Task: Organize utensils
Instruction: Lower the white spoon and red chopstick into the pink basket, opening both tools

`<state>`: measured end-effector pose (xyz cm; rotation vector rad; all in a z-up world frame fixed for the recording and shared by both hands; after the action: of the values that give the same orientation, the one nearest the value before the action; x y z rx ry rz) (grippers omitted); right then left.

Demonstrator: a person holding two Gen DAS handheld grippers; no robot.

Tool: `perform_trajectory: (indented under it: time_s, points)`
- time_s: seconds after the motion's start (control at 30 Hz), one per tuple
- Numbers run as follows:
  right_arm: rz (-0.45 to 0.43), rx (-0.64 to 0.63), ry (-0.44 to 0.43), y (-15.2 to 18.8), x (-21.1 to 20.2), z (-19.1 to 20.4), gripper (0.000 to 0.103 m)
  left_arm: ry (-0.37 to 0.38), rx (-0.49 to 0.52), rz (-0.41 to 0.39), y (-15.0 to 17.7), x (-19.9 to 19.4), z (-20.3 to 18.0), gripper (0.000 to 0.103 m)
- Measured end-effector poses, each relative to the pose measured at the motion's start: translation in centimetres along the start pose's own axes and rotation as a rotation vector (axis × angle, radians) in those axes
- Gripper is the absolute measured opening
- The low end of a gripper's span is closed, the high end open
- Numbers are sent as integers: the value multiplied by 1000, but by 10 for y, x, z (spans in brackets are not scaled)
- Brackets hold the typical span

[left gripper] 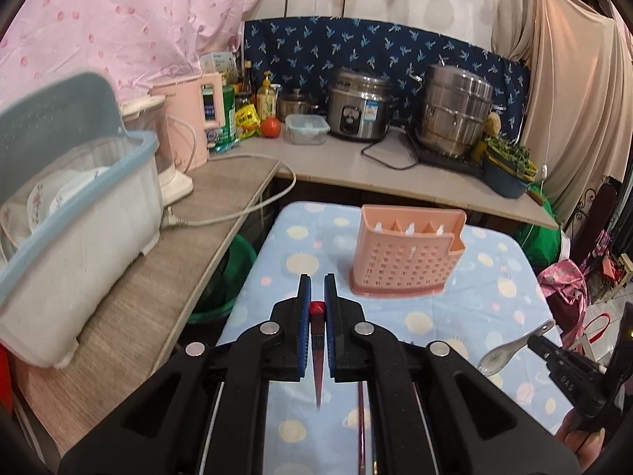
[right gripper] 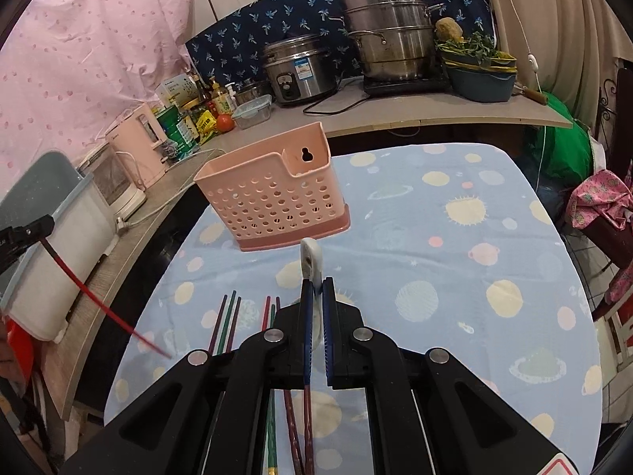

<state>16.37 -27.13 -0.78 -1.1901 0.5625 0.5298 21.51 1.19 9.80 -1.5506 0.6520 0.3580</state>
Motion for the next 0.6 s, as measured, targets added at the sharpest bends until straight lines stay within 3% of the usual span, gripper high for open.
perform_trajectory:
  time_s: [0.4,0.6]
  points:
    - [-57,16,-19,-87,25,2,5,41,6,-186,-121,-13,-36,7]
    - [-80,11,-11,-131,47,5,5,61,4,-246,-175,3,-57,7]
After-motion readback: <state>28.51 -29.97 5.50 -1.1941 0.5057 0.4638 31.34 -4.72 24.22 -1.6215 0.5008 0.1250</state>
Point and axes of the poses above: each gripper's, at about its wrist camera, not at the fingertips, and x roughly the way its jaws point, z to its left, y to its underside, the point moved 7 cm from there along x, roughly the way its jaws point, and after that the axes turned 1 degree about y, right-handed, at the moved point
